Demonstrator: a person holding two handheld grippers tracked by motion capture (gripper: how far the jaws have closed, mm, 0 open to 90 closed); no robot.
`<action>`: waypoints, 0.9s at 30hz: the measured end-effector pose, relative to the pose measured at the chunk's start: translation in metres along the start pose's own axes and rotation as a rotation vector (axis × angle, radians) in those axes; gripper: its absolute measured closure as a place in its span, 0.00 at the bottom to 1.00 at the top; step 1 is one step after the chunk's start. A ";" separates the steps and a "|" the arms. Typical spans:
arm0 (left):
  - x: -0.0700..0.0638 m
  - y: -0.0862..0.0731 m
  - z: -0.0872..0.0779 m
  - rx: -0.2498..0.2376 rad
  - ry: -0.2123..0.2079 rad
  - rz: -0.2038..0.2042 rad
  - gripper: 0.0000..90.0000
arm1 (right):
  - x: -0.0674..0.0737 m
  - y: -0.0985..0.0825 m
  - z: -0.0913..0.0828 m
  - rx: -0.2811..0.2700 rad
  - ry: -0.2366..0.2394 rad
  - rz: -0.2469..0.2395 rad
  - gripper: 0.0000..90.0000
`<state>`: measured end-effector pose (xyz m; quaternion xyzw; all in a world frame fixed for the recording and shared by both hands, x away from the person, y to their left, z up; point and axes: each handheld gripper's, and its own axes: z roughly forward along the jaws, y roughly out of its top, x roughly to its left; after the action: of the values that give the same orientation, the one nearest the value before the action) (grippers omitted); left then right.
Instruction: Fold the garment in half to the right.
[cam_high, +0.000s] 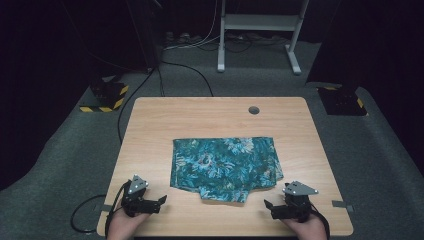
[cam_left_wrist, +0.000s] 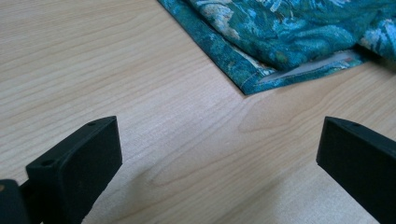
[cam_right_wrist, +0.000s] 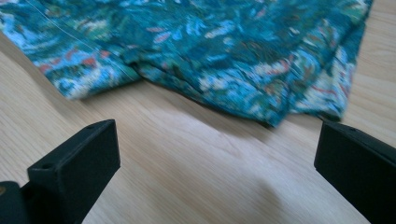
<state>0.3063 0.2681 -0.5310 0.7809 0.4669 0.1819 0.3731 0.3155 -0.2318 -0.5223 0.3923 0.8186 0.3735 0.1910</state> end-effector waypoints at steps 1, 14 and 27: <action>0.001 0.001 0.000 -0.002 0.002 0.003 0.00 | 0.002 0.002 0.001 -0.003 0.003 0.000 0.00; 0.018 0.022 0.000 -0.030 0.007 0.004 0.00 | 0.033 0.025 0.013 -0.048 0.060 -0.009 0.00; 0.032 0.043 0.024 -0.047 -0.009 -0.023 0.01 | 0.069 0.046 0.032 -0.078 0.123 -0.029 0.01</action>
<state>0.3628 0.2736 -0.5161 0.7672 0.4698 0.1851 0.3955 0.3149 -0.1437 -0.5092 0.3490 0.8193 0.4255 0.1610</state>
